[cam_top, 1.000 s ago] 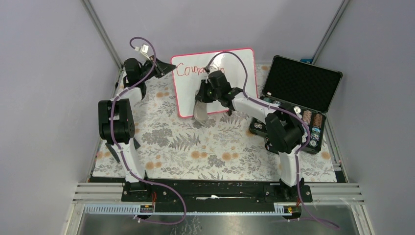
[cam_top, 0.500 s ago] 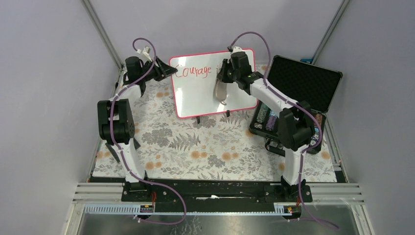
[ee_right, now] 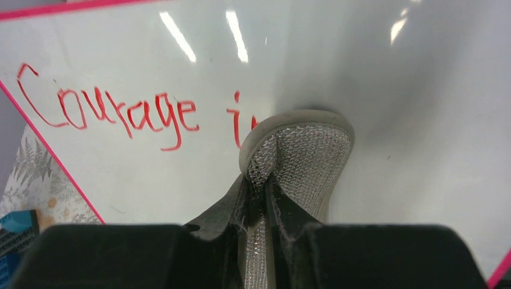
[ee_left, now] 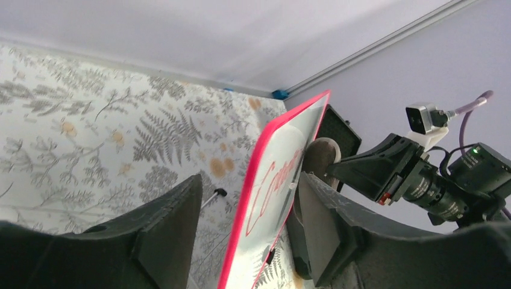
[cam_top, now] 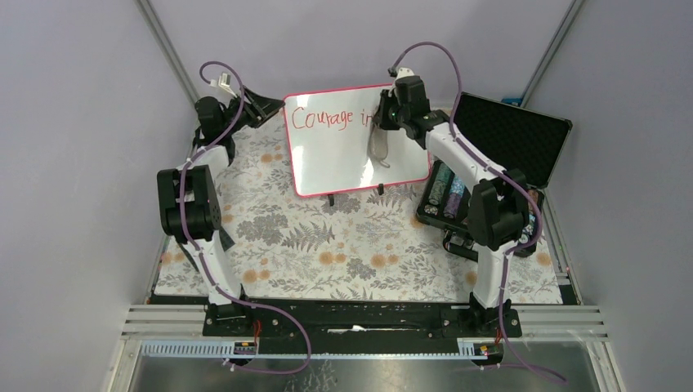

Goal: Erase the whiteboard

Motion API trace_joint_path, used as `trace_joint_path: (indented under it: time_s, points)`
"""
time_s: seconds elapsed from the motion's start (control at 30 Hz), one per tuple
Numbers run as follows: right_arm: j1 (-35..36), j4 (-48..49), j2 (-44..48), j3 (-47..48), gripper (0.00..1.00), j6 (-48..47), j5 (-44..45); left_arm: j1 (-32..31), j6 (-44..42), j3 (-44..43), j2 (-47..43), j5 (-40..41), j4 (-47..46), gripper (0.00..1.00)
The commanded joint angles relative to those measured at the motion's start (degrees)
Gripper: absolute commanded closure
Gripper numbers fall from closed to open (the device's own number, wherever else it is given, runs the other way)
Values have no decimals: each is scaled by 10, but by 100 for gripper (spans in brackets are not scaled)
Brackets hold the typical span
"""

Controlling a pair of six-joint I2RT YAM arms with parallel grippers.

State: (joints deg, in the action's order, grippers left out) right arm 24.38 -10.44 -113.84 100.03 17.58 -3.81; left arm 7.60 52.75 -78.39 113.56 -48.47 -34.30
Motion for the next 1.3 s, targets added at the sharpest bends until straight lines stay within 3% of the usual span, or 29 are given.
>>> trace_joint_path:
  time_s: [0.0, 0.23, 0.37, 0.63, 0.83, 0.97, 1.27]
  points:
    - [-8, -15, 11, 62, 100, -41, 34, -5, 52, -17, 9, -16, -119, 43]
    - [-9, -62, -36, 148, 100, -108, 115, -16, 28, -22, 25, -21, -117, 54]
    - [-9, -80, -66, 193, 100, -128, 131, -16, 11, -30, 27, -20, -94, 67]
    - [5, -156, -149, 319, 100, -120, 96, -17, -10, -29, 31, -15, -80, 84]
    - [55, -151, -161, 327, 100, -111, 84, -24, -34, -36, 32, -11, -60, 95]
    - [103, -148, -182, 347, 100, -96, 79, -28, -62, -36, 26, -9, -41, 100]
    - [181, -148, -235, 435, 100, -83, 74, -29, -94, -19, 12, -6, -34, 100]
